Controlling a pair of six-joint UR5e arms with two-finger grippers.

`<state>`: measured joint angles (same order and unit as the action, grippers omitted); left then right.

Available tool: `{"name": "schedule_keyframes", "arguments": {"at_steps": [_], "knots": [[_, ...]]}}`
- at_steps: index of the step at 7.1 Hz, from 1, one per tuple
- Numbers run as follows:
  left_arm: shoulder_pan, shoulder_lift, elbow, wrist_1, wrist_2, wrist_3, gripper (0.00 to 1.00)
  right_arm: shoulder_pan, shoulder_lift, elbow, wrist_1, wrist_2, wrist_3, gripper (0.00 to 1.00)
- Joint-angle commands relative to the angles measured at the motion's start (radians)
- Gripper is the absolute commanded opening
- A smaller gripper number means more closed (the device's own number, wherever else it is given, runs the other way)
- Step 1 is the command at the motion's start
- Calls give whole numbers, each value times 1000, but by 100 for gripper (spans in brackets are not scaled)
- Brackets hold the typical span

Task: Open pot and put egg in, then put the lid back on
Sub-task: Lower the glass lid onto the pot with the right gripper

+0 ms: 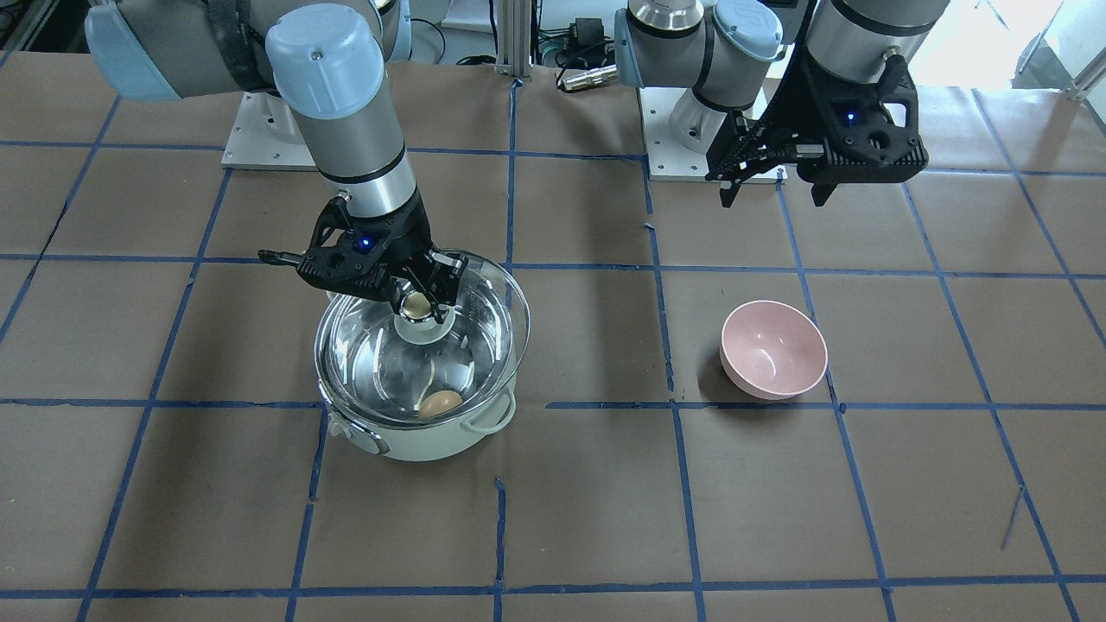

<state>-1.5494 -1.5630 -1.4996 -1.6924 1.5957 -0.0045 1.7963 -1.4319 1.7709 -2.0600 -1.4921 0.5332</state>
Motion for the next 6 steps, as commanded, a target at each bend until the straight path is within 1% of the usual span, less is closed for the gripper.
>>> {"name": "schedule_keyframes", "arguments": {"at_steps": [1,3,6], "knots": [[2,0,-4,0,-3,3,100,-8,1,1,-3,-2,-31,39],[0,0,-8,2,-31,3,100,-12,1,4,-2,-5,-45,39],[-3,-2,-16,3,-28,-9,100,-15,2,5,0,-7,-68,40]]}}
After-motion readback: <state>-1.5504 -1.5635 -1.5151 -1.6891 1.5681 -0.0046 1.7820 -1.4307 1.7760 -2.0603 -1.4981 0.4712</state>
